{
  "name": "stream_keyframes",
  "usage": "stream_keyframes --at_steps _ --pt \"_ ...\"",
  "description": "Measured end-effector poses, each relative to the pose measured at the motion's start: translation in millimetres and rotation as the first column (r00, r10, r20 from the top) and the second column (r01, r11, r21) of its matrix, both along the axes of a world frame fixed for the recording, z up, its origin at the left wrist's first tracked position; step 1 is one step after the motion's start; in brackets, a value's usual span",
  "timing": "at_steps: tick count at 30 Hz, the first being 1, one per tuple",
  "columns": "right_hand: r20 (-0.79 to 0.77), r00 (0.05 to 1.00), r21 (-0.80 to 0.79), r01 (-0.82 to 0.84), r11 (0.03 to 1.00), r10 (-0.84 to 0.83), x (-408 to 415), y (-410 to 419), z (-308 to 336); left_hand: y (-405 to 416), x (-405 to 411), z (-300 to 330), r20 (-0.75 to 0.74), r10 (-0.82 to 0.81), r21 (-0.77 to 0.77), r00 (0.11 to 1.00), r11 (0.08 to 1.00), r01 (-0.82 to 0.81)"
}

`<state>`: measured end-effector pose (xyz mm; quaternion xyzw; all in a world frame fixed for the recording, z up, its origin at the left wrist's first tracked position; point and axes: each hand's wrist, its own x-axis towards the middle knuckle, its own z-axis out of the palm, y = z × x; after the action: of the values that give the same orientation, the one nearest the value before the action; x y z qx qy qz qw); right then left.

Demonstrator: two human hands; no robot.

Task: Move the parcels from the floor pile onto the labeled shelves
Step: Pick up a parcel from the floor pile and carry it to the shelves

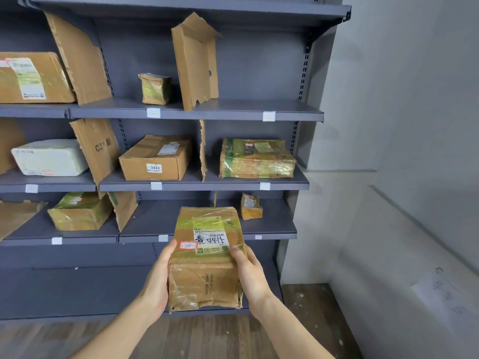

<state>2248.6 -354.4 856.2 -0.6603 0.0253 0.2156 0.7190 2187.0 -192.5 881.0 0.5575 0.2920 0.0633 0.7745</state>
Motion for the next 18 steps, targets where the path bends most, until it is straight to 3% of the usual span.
stream_keyframes --at_steps 18 --pt "-0.087 0.976 0.0 -0.198 0.98 0.197 -25.8 81.8 -13.9 64.9 -57.2 -23.3 -0.098 0.216 -0.013 0.971 0.976 -0.219"
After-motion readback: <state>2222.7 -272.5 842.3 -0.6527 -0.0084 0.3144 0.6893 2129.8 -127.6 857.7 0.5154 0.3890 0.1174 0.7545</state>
